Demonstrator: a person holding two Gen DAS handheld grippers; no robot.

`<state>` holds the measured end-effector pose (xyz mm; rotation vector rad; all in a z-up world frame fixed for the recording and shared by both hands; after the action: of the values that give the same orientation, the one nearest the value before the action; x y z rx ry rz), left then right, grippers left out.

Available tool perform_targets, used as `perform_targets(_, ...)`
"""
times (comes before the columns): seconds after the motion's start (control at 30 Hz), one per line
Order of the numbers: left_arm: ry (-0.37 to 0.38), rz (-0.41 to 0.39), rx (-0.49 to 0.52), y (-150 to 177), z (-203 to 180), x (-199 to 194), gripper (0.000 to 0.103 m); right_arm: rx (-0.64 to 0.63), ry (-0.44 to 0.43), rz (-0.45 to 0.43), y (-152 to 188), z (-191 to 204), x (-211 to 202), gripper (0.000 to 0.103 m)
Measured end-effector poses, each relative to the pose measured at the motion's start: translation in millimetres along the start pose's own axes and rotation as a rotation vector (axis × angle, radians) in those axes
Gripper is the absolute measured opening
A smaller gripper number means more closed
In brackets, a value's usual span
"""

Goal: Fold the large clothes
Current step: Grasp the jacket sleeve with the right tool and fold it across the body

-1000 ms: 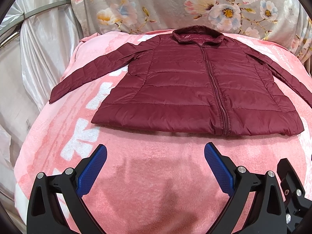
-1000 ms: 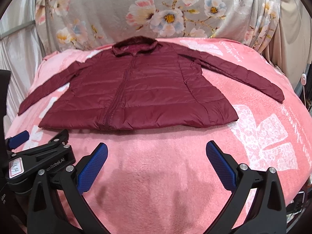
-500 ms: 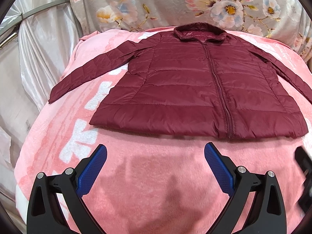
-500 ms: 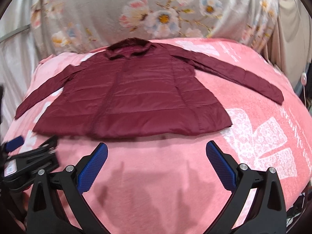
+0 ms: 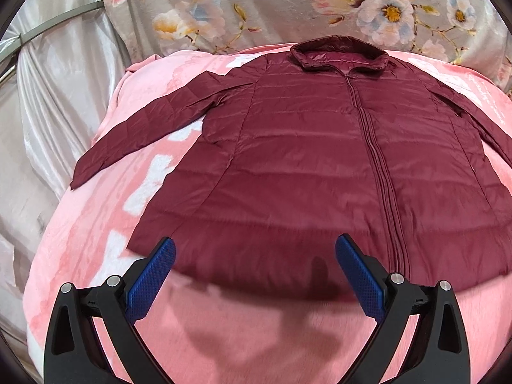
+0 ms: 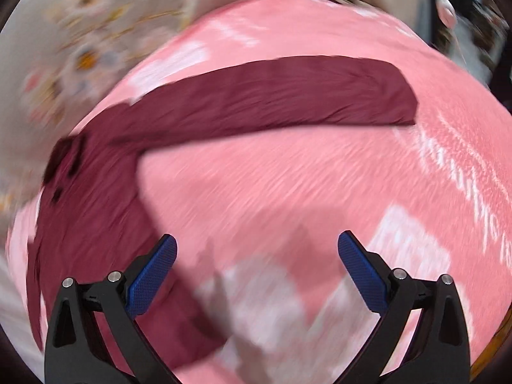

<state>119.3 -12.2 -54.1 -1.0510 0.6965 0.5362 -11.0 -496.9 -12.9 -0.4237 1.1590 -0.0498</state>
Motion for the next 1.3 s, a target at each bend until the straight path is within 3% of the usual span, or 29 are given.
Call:
perform_targets(0.2, 0.002, 0.009, -0.018, -21, 0, 20, 0.097, 0.144, 0.041, -0.09, -59, -31, 24, 0.098)
perform_targets(0.33, 0.01, 0.02, -0.031, -27, -1, 31, 0.097, 0.23, 0.043, -0.12, -80, -50, 39, 0.098)
perform_targets(0.47, 0.013, 0.035, -0.032, -30, -1, 41, 0.097, 0.256, 0.064, -0.126, -95, -59, 54, 0.08)
perform_targets(0.53, 0.015, 0.038, -0.035, -31, -1, 43, 0.097, 0.254, 0.069, -0.142, -99, -60, 58, 0.079)
perform_targets(0.63, 0.013, 0.041, -0.036, -32, 0, 46, 0.097, 0.22, 0.079, -0.155, -104, -51, 64, 0.062)
perform_targets(0.77, 0.014, 0.046, -0.043, -33, 3, 50, 0.097, 0.221, 0.053, -0.145, -112, -44, 71, 0.017)
perform_targets(0.8, 0.019, 0.049, -0.048, -33, 4, 51, 0.097, 0.221, 0.039, -0.147, -115, -39, 71, 0.01)
perform_targets(0.83, 0.023, 0.051, -0.052, -32, 6, 51, 0.097, 0.212, 0.029, -0.16, -118, -32, 67, 0.009)
perform_targets(0.93, 0.02, 0.053, -0.062, -32, 15, 54, 0.097, 0.133, -0.036, -0.222, -122, 7, 41, 0.006)
perform_targets(1.07, 0.0, 0.055, -0.083, -31, 29, 56, 0.097, -0.088, -0.211, -0.31, -103, 102, -17, 0.006)
perform_targets(1.2, -0.025, 0.064, -0.116, -27, 48, 60, 0.097, -0.361, -0.388, -0.335, -45, 215, -65, 0.006)
perform_targets(1.3, -0.036, 0.074, -0.149, -24, 65, 63, 0.097, -0.53, -0.491, -0.279, 15, 283, -75, 0.006)
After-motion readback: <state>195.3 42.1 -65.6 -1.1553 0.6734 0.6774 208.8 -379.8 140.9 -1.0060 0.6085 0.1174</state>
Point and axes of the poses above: each gripper's, at about its wrist camera, not at the fingertips, and x roughly the way its jaws point, z to its left, y to its underside, the point moved 5 cm from there along x, roughly the way its jaws point, and after that the axes turned 12 degrees about x, right-handed, at the moved point
